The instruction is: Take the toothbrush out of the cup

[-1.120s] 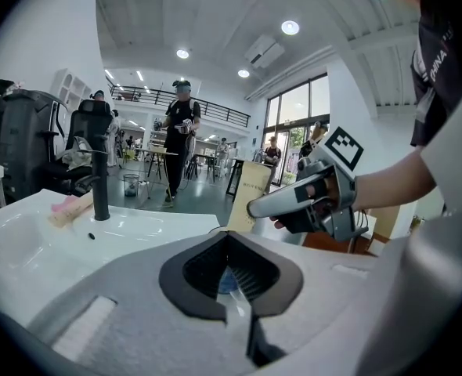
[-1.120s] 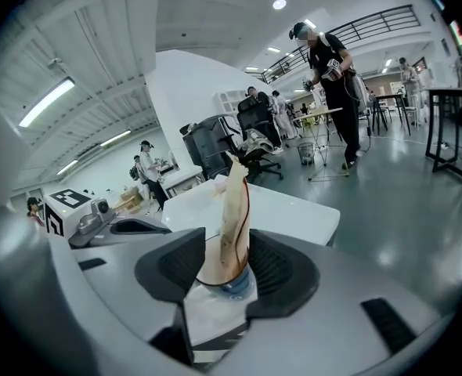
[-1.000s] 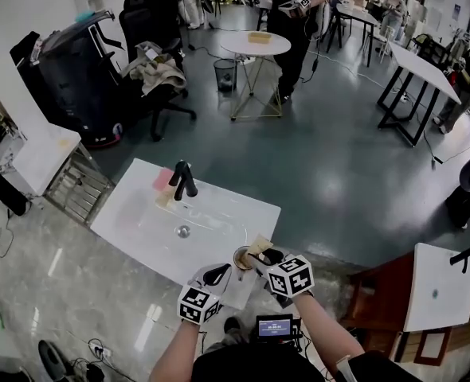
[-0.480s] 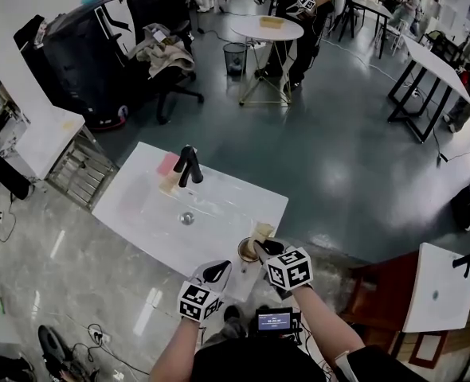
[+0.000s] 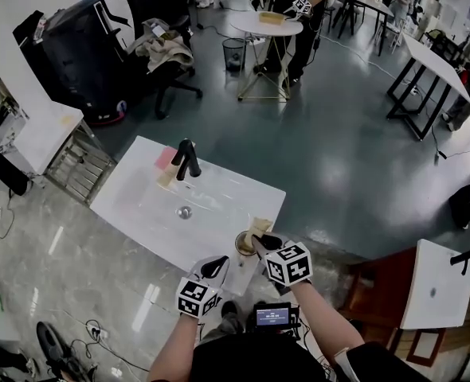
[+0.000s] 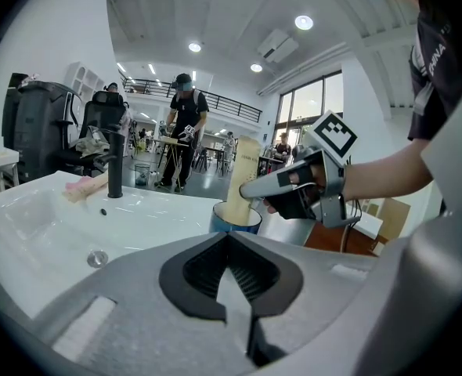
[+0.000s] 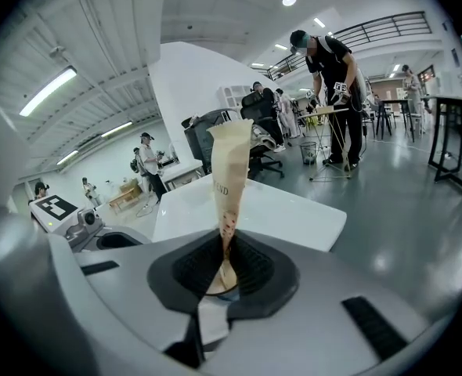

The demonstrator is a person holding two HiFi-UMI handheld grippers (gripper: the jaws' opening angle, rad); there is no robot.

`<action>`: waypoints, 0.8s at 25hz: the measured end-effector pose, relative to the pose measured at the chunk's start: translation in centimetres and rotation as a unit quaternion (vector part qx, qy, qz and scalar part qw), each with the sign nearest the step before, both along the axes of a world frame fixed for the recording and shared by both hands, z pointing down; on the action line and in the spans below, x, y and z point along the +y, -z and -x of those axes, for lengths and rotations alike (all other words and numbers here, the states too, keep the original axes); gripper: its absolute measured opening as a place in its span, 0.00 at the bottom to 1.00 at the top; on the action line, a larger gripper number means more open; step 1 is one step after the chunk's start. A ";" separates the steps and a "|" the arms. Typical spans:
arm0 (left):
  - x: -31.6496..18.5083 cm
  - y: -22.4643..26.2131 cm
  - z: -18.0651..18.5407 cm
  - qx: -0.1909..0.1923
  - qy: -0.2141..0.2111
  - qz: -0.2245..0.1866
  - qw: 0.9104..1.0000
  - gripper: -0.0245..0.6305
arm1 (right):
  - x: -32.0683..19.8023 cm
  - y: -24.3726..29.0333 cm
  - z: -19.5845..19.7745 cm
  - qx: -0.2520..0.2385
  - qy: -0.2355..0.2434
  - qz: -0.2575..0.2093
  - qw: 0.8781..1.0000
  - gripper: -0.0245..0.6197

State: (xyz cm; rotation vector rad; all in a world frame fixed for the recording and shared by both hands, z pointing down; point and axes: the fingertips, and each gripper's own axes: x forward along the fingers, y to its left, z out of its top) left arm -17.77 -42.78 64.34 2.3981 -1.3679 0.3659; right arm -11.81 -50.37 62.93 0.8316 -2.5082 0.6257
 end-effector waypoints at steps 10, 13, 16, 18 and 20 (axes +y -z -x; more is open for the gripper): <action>0.1 1.0 -0.5 -0.004 -0.001 -0.016 1.000 0.05 | -0.2 7.0 -0.8 -0.041 -0.009 -0.065 0.997 0.10; -0.2 1.5 -1.1 -0.004 -0.007 -0.022 1.000 0.05 | -0.5 9.3 -1.7 -0.053 -0.019 -0.089 0.994 0.10; -0.3 1.9 -1.8 -0.005 -0.014 -0.027 1.000 0.05 | -0.6 10.9 -3.0 -0.059 -0.029 -0.105 0.992 0.10; -0.3 2.0 -2.1 -0.006 -0.017 -0.030 0.999 0.05 | -0.6 11.5 -4.0 -0.058 -0.036 -0.114 0.991 0.10; -0.4 2.2 -2.5 -0.006 -0.020 -0.031 0.999 0.05 | -0.5 11.8 -4.9 -0.055 -0.044 -0.117 0.991 0.10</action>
